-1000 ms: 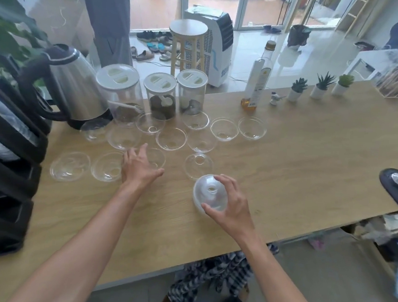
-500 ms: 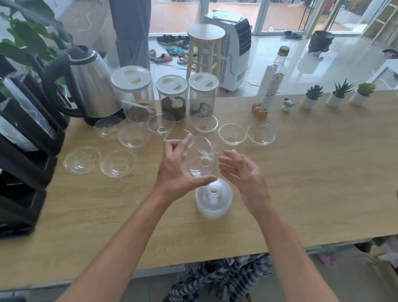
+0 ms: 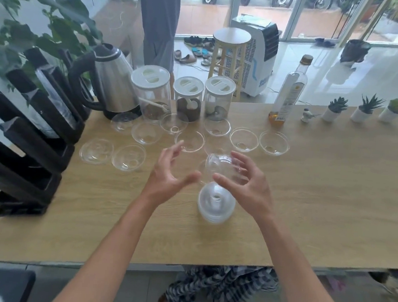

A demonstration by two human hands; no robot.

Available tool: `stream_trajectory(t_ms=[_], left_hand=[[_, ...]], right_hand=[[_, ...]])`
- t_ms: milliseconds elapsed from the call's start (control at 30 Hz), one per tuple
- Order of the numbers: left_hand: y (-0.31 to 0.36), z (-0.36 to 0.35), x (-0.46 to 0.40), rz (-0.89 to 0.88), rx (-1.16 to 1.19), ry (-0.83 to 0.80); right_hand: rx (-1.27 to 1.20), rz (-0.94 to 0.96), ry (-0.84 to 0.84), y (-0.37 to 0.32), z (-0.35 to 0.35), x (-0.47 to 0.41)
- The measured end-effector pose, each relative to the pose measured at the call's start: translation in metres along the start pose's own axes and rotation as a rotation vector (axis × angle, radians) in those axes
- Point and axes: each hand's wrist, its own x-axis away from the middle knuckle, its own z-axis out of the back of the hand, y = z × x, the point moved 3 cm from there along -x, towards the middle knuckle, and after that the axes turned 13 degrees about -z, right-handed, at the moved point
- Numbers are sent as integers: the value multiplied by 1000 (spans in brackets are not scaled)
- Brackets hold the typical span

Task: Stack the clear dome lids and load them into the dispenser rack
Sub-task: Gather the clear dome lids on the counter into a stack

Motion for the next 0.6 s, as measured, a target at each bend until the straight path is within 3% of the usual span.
stream_trajectory(t_ms=[100, 233, 467, 600], left_hand=[[-26, 33, 1, 164, -187, 175], [-50, 56, 0, 220, -314, 238], [-57, 24, 8, 224, -236, 157], [-52, -4, 12, 336, -104, -25]], right_hand=[[172, 111, 39, 14, -7, 5], [362, 171, 16, 34, -24, 11], [371, 58, -27, 62, -37, 17], [323, 33, -45, 69, -34, 12]])
